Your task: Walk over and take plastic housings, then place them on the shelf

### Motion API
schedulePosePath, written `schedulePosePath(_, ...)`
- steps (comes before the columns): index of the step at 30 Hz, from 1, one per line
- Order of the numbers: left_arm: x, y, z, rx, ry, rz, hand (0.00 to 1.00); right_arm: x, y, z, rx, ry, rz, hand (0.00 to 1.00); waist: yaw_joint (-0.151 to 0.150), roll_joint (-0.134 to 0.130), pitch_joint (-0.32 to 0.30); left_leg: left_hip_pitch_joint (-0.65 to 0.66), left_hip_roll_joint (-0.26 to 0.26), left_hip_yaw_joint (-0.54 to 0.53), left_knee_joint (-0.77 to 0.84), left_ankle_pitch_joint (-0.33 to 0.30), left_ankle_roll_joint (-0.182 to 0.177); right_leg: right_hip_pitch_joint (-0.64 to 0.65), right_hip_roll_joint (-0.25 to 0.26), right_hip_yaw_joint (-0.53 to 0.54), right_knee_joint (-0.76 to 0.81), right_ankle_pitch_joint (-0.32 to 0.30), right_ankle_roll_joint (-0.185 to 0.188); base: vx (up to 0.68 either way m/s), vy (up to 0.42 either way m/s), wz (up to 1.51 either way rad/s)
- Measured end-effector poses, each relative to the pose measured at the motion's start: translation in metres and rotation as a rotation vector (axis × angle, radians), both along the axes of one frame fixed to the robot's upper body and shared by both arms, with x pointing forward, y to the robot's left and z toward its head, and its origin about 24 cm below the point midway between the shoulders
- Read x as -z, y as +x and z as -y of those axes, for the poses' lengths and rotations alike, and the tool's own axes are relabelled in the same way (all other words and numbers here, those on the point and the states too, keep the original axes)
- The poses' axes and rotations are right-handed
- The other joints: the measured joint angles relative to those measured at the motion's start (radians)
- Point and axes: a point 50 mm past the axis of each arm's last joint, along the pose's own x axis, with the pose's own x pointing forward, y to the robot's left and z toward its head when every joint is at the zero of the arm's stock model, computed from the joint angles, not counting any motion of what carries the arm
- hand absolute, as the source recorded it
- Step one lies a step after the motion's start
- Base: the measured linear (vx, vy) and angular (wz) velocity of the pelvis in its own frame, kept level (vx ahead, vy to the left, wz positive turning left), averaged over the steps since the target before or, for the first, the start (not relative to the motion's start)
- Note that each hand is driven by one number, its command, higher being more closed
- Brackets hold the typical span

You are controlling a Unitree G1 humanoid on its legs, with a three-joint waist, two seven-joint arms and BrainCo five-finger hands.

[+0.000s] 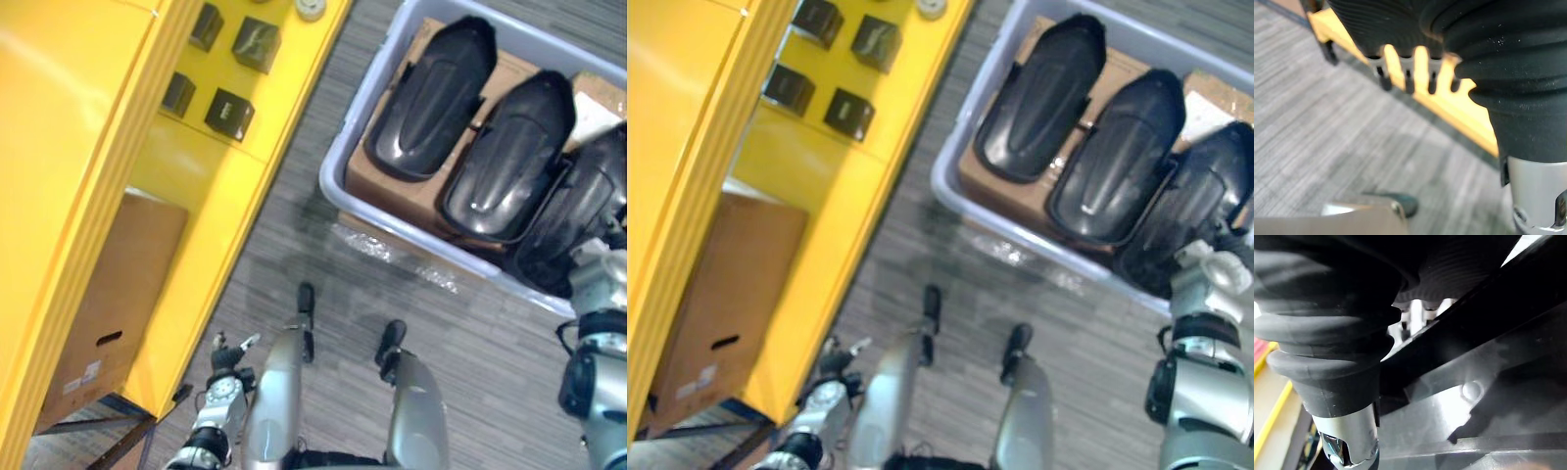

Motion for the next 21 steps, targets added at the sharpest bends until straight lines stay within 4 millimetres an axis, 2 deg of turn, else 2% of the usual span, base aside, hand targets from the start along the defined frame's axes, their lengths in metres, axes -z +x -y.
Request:
schedulePosePath(12, -0.005, 0.005, 0.008, 0.009, -0.025, 0.039, 0.00, -0.006, 0.008, -0.004, -0.067, 0.016, -0.070, 0.00, 0.003, 0.000, -0.015, -0.003, 0.018, 0.006, -0.006, 0.015, -0.005, -0.010, 0.014, 0.001, -0.006, 0.007, -0.007, 0.01, -0.002, -0.03)
schedulePosePath(13, -0.004, 0.005, 0.008, 0.009, -0.026, 0.035, 0.00, -0.005, 0.009, -0.005, -0.084, 0.021, -0.085, 1.00, 0.007, 0.000, -0.026, -0.004, 0.026, 0.011, -0.007, 0.015, -0.005, -0.009, 0.024, 0.006, -0.016, 0.017, -0.008, 0.05, -0.008, -0.22)
schedulePosePath(17, -0.003, 0.004, 0.009, 0.008, -0.033, 0.022, 0.00, 0.007, 0.016, -0.017, -0.171, 0.059, -0.154, 1.00, 0.014, 0.001, -0.067, -0.002, 0.046, 0.034, -0.014, 0.015, -0.005, -0.007, 0.044, 0.016, -0.059, 0.044, -0.012, 0.03, -0.001, -0.21)
schedulePosePath(21, -0.004, 0.007, 0.009, 0.008, -0.034, 0.020, 0.00, 0.013, 0.015, -0.018, -0.189, 0.051, -0.208, 1.00, 0.013, 0.001, -0.069, -0.002, 0.061, 0.048, -0.015, 0.015, -0.006, -0.006, 0.064, 0.034, -0.091, 0.071, -0.013, 0.00, 0.007, -0.20)
